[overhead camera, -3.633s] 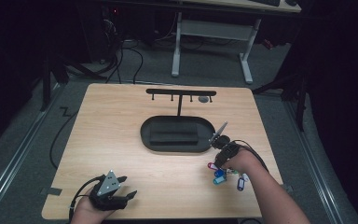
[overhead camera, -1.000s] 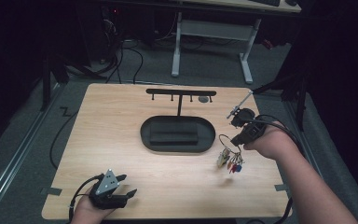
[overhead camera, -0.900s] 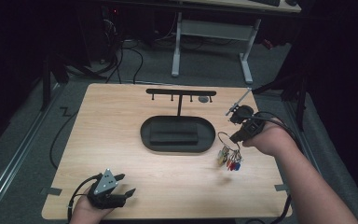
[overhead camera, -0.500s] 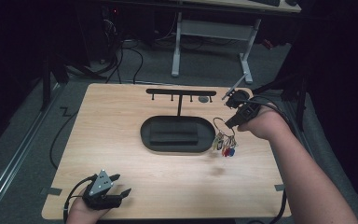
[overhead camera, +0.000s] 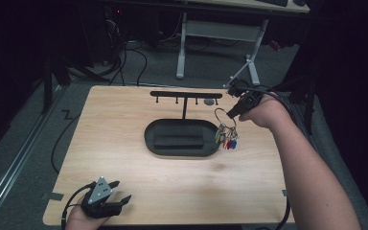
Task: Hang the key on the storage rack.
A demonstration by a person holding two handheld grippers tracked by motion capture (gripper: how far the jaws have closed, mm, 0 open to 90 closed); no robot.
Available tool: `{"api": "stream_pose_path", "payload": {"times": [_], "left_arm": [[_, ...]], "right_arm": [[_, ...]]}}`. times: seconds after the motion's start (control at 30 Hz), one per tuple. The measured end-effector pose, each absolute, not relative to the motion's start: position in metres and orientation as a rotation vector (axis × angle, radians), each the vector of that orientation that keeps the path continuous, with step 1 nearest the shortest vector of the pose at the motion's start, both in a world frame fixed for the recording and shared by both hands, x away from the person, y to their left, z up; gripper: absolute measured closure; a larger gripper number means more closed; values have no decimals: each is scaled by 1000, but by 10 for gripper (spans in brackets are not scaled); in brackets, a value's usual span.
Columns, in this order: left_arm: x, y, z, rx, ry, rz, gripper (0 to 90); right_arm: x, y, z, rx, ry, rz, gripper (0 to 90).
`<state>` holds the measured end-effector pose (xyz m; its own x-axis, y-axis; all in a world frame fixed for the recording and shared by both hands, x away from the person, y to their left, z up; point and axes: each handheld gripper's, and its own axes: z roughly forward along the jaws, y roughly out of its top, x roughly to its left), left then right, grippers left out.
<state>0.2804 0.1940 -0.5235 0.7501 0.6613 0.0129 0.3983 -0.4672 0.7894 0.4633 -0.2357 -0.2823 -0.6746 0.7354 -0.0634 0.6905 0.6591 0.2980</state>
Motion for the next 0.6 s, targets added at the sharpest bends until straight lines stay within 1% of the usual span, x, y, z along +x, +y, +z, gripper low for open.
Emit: {"api": "stream_pose_path", "payload": {"times": [0.33, 0.6], "left_arm": [[280, 196, -524, 2114, 800, 396, 334], [280, 196, -524, 2119, 797, 392, 334]], "right_arm": [[494, -229, -288, 1192, 2693, 399, 880], [507, -234, -295, 1237, 2677, 390, 880]]}}
